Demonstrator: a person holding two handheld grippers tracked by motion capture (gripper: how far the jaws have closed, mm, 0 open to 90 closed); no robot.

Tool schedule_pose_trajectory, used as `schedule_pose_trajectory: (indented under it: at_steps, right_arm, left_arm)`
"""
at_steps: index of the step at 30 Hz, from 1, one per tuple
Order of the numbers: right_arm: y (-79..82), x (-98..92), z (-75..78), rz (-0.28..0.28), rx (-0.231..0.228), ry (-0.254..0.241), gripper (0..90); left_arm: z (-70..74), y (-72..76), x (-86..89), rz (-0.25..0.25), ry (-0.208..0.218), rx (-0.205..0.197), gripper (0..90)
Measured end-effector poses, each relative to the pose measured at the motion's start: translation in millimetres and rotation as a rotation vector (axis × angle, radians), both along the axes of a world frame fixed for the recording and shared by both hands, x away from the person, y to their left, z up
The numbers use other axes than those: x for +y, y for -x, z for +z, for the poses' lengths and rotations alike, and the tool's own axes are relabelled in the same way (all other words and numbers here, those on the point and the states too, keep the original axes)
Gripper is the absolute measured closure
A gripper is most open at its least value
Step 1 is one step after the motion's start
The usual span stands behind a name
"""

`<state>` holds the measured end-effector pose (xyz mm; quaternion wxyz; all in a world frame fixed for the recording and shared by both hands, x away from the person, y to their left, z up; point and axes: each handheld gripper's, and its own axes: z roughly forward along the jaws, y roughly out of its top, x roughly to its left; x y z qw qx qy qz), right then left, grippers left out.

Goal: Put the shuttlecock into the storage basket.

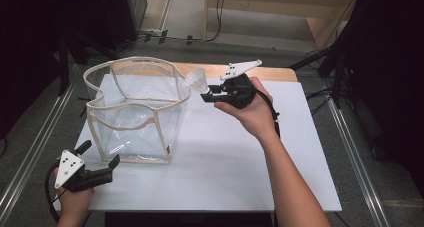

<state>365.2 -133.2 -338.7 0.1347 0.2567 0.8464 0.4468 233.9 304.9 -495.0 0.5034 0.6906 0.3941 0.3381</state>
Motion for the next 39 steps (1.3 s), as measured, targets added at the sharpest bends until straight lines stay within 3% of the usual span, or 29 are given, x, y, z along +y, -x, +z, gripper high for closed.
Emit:
schedule_pose_trajectory:
  at_steps: [39]
  right_arm:
    - [-10.5, 37.4, 15.8, 0.060, -0.026, -0.021, 62.6]
  left_arm:
    - [0.1, -0.2, 0.2, -0.003, 0.001, 0.000, 0.3]
